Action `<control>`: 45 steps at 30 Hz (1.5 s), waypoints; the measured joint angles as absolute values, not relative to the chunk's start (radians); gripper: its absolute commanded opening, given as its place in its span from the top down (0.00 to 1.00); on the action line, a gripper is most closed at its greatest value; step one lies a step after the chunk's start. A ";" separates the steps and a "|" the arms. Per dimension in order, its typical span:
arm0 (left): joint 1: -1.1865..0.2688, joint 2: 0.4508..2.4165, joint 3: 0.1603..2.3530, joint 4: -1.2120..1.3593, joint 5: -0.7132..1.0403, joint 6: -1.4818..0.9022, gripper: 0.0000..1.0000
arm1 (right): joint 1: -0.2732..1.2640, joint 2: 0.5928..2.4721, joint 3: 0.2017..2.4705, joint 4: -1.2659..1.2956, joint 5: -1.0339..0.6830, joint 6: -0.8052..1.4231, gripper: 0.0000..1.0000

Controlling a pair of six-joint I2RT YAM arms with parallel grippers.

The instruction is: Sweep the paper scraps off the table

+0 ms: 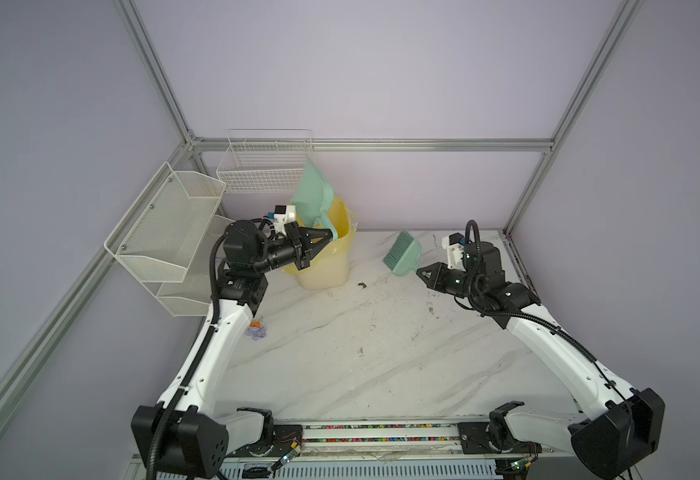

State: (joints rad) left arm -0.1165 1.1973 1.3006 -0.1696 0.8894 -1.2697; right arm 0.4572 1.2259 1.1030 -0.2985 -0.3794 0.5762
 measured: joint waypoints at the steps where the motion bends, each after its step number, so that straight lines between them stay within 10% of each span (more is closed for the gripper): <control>1: -0.117 1.166 1.326 -0.280 0.861 -1.196 1.00 | 0.493 1.226 1.093 -0.281 -0.386 0.593 1.00; 17: -0.084 1.025 1.349 -1.172 0.296 -0.709 1.00 | 0.973 1.583 1.234 -0.062 -0.410 0.759 1.00; 45: -0.019 1.030 1.354 -1.287 0.186 -0.613 1.00 | 1.147 2.423 1.998 -0.040 -0.450 0.933 1.00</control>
State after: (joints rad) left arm -0.0193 1.0298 1.3540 -1.2873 0.1860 -0.6132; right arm 1.1469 2.4233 1.9984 -0.0402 -0.4503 0.9333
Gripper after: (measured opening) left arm 0.048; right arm 0.102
